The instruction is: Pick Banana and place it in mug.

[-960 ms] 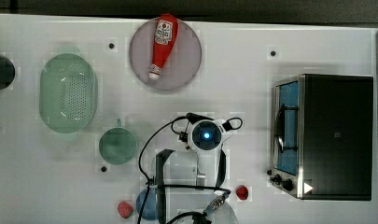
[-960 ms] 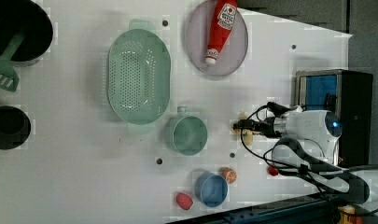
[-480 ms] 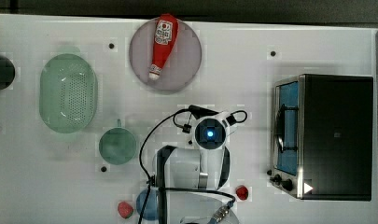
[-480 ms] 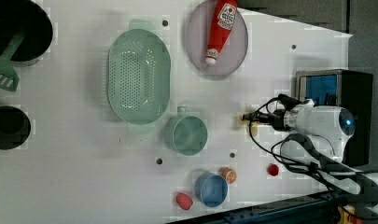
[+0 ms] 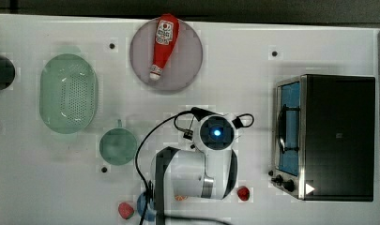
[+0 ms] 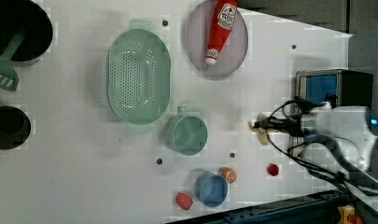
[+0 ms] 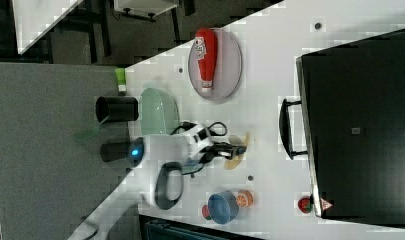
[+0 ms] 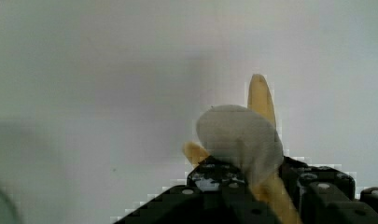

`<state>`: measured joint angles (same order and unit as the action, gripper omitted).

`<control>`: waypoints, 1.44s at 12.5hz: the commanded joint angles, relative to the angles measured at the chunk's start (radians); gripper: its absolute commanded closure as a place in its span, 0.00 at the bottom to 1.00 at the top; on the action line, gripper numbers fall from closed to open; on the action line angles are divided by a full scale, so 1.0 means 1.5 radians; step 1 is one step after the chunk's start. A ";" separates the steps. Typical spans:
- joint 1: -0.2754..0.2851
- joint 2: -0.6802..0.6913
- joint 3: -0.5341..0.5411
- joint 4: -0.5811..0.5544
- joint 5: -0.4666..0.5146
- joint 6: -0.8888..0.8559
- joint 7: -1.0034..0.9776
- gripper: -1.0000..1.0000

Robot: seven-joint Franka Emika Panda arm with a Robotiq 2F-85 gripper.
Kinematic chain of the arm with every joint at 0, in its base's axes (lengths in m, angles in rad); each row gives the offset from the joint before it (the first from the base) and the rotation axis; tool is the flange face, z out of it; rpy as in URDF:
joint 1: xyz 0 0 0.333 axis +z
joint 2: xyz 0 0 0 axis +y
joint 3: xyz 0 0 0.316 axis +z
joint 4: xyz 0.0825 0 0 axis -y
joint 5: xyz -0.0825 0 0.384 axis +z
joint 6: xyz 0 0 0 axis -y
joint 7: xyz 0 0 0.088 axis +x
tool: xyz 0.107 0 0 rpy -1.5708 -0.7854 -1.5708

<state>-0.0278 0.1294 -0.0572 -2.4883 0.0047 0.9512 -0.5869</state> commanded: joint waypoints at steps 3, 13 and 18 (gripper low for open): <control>0.003 -0.206 0.012 0.064 -0.006 -0.209 -0.008 0.73; 0.031 -0.301 0.184 0.139 0.015 -0.377 0.241 0.73; 0.037 -0.261 0.312 0.138 0.084 -0.362 0.440 0.73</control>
<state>0.0082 -0.2494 0.3970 -2.2988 0.1055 0.4163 -0.0732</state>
